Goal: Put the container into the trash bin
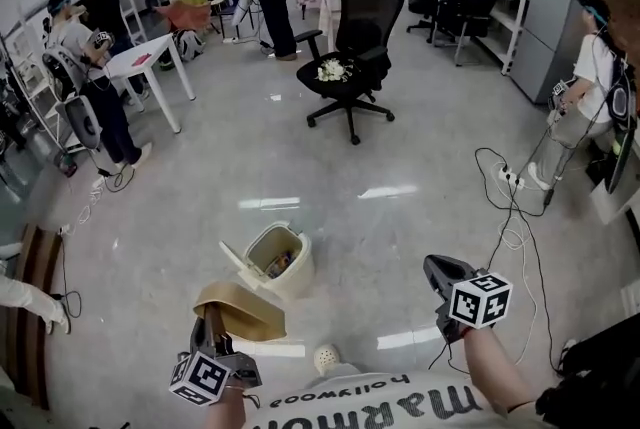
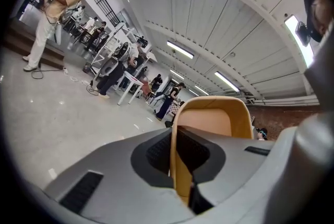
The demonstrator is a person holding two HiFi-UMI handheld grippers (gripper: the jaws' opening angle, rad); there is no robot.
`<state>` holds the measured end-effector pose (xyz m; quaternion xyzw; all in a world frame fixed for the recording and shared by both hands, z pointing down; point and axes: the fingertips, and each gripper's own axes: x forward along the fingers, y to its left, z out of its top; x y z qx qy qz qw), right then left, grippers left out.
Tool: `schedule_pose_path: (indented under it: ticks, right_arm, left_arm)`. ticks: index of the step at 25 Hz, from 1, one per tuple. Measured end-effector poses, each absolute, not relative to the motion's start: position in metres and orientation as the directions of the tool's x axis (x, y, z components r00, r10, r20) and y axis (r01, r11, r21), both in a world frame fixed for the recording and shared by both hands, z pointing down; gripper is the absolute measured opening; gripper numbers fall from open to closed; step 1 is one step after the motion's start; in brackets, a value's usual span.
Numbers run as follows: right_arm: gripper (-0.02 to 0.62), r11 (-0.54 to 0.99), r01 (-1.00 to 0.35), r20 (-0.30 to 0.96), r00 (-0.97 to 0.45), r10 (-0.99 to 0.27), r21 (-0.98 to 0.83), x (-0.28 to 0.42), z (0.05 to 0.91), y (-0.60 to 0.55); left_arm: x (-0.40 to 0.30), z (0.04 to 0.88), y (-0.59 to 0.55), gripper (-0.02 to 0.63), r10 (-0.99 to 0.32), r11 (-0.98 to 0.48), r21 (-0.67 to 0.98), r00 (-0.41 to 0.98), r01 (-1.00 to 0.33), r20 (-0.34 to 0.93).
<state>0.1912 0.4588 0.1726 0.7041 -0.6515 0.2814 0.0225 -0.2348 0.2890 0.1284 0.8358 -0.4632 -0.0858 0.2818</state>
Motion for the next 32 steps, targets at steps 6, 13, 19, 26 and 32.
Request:
schedule_pose_path:
  ticks: [6, 13, 19, 26, 32]
  right_arm:
    - [0.002, -0.161, -0.926, 0.393, 0.016, -0.919, -0.340, 0.191, 0.151, 0.383]
    - [0.002, -0.152, -0.929, 0.384, 0.012, -0.923, -0.338, 0.176, 0.149, 0.323]
    - [0.003, -0.124, -0.942, 0.426, -0.022, -0.904, -0.312, 0.156, 0.159, 0.300]
    - [0.003, -0.090, -0.941, 0.450, -0.072, -0.890, -0.327, 0.144, 0.174, 0.261]
    - [0.003, -0.025, -0.930, 0.438, -0.149, -0.887, -0.367, 0.140, 0.175, 0.212]
  left_arm:
    - [-0.235, 0.104, 0.201, 0.002, -0.817, -0.452, 0.550, 0.574, -0.702, 0.062]
    - [-0.234, 0.103, 0.137, 0.002, -0.812, -0.471, 0.560, 0.583, -0.682, 0.027]
    - [-0.249, 0.126, 0.120, 0.000, -0.839, -0.397, 0.594, 0.539, -0.700, 0.073]
    - [-0.257, 0.145, 0.112, 0.001, -0.838, -0.378, 0.601, 0.536, -0.704, 0.100]
    - [-0.271, 0.145, 0.093, 0.001, -0.875, -0.321, 0.600, 0.473, -0.732, 0.108]
